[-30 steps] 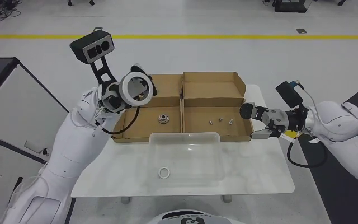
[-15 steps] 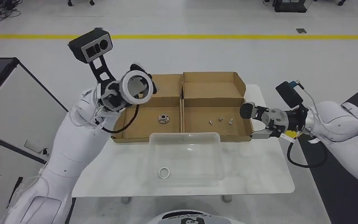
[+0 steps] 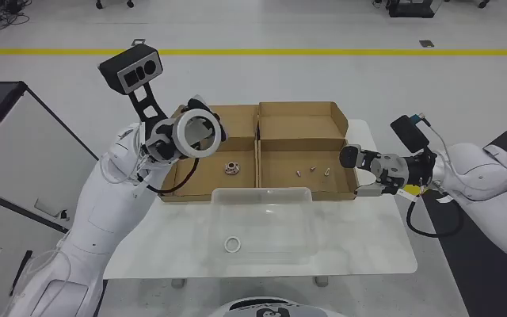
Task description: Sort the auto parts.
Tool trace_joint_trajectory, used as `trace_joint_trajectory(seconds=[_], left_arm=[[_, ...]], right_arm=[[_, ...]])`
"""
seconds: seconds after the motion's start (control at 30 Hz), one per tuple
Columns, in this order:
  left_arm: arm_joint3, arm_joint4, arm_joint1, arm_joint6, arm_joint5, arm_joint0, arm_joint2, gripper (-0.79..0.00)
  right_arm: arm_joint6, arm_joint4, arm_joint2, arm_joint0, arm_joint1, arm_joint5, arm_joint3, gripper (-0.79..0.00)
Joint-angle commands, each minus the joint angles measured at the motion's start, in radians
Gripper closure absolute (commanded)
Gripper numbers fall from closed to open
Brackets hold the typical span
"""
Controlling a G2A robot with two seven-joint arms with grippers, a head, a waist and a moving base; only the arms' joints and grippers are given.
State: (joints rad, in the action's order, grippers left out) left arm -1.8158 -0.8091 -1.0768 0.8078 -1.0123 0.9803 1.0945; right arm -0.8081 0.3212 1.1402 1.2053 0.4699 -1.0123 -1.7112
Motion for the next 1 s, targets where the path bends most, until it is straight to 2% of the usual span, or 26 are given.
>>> trace_joint_trajectory(seconds=[0.0, 0.23, 0.87, 0.97], left_arm=[[-0.019, -0.091, -0.005, 0.0, 0.0, 0.0, -0.005, 0.0], [-0.048, -0.193, -0.016, 0.0, 0.0, -0.002, -0.011, 0.0], [-0.036, -0.161, -0.015, 0.014, 0.014, -0.004, -0.011, 0.0], [-0.027, -0.109, -0.016, -0.014, 0.063, 0.0, 0.004, 0.0]], right_arm=[[0.0, -0.001, 0.0, 0.0, 0.001, 0.0, 0.0, -0.785], [0.0, -0.001, 0.0, 0.0, 0.001, 0.0, 0.0, -0.785], [0.0, -0.001, 0.0, 0.0, 0.001, 0.0, 0.0, -0.785], [0.0, -0.001, 0.0, 0.0, 0.001, 0.0, 0.0, -0.785]])
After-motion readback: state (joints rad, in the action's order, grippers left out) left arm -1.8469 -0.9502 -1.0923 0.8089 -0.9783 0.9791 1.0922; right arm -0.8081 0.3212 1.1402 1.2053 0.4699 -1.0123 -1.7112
